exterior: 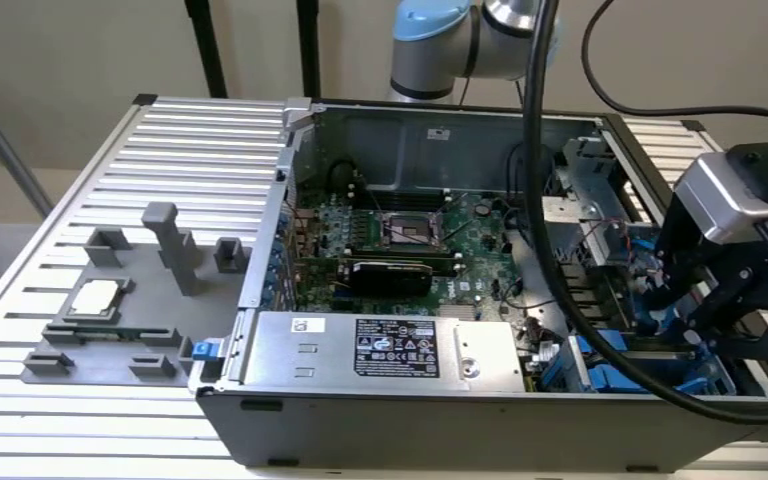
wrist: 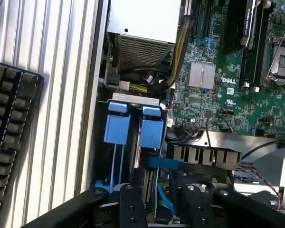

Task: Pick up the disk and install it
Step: 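Insert the first disk wire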

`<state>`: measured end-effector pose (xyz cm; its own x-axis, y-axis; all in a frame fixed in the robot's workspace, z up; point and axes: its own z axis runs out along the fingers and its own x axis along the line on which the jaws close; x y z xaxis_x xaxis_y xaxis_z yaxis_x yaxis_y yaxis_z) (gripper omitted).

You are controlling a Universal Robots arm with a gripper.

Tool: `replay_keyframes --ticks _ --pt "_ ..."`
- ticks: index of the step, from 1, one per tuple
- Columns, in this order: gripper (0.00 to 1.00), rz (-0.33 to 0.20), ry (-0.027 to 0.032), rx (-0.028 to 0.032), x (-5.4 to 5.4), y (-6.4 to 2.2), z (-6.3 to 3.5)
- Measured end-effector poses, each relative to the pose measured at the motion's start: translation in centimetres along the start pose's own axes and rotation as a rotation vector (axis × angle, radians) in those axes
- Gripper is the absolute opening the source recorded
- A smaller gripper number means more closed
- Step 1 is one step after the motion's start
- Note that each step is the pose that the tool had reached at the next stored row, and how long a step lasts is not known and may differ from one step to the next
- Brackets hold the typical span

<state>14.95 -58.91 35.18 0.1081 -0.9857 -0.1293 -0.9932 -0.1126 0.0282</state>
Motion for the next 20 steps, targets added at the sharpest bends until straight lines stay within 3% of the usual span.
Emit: replay_keyframes --ticks 7,11,17,20 --pt "1.00 -0.009 -0.0231 0.0033 0.4 -0.79 -0.09" --pt "1.00 -0.020 -0.0353 0.0103 0.6 -1.02 -0.15" --pt "1.00 -0.039 -0.0368 0.0193 1.1 -1.04 -0.22" --pt "1.00 -0.052 -0.0352 0.0298 1.3 -1.02 -0.24"
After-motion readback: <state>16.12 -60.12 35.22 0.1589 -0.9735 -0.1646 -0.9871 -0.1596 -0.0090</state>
